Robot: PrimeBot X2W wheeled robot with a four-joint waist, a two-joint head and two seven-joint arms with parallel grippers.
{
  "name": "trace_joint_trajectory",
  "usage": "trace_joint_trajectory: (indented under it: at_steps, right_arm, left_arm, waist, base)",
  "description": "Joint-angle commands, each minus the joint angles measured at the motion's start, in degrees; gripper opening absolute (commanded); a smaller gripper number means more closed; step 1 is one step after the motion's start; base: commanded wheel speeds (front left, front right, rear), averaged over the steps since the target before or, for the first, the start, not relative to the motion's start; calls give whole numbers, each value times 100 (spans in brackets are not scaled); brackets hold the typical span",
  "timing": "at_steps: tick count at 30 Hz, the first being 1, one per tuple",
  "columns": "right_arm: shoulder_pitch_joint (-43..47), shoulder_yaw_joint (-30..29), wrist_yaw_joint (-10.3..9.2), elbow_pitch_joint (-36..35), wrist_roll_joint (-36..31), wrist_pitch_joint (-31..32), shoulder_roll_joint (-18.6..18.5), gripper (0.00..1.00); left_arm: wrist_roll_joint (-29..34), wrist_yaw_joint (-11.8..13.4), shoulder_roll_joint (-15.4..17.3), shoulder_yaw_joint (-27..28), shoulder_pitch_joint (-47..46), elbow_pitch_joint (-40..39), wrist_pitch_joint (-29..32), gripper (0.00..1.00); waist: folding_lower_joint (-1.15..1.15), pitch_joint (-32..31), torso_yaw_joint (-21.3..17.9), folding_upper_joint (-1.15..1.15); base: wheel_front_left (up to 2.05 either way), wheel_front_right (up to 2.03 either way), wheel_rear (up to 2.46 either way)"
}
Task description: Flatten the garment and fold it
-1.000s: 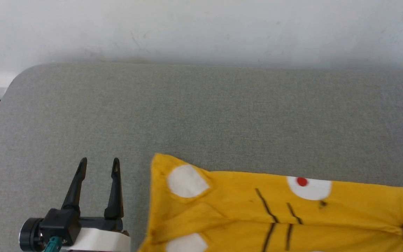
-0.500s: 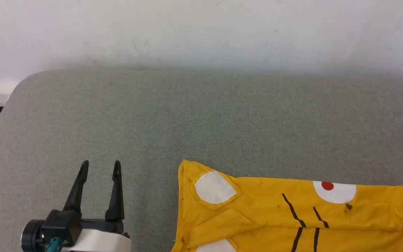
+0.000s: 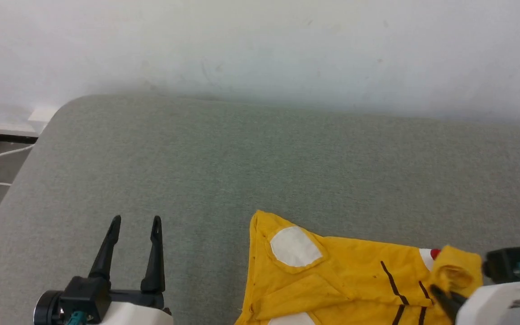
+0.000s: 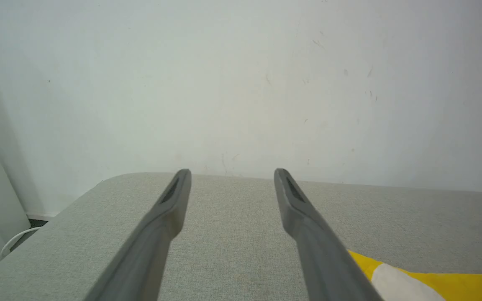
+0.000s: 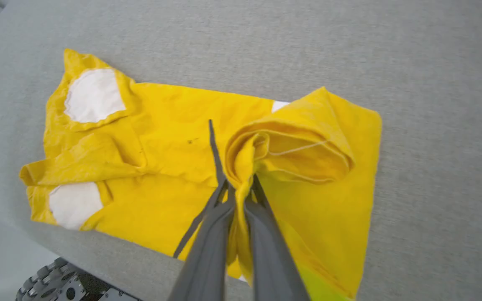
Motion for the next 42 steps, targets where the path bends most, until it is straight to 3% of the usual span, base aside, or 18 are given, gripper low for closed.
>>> trace_joint_trajectory:
  at_steps: [1,11,27,28,29,37,42]
  right_arm:
    - [-52,124,-5,-53,89,37,37,0]
    - [-863,1279,-5,359,701,29,445,0]
    - [-1940,2058,-5,2430,591,-806,604,0]
    - [-1985,2101,-5,2547,546,-862,604,4]
    - [-2023,2142,-5,2645,518,-930,605,100]
    - [-2334,2928,-5,2790,884,-1254,587,100]
    - [-2520,3143,-5,2572,769,-1675,213,100]
  left_arm:
    - [41,-34,-29,6,68,15,-27,100]
    - [74,-68,-54,-65,-11,37,-27,100]
    - [88,-144,-69,-165,-231,191,-27,100]
    - [86,-142,-70,-167,-231,196,-27,100]
    - [84,-141,-71,-169,-232,198,-27,100]
    - [122,-117,-75,-114,-242,140,-27,100]
    - [147,-142,-69,-92,-234,169,-27,100]
  waist:
    - [0,-41,141,0]
    - [0,39,763,0]
    - [0,187,1448,0]
    - [0,194,1459,0]
    - [0,197,1466,0]
    - [0,148,1336,0]
    - [0,15,1145,0]
  base:
    - [0,0,0]
    - [0,0,0]
    - [0,0,0]
    - [0,0,0]
    - [0,0,0]
    - [0,0,0]
    - [0,0,0]
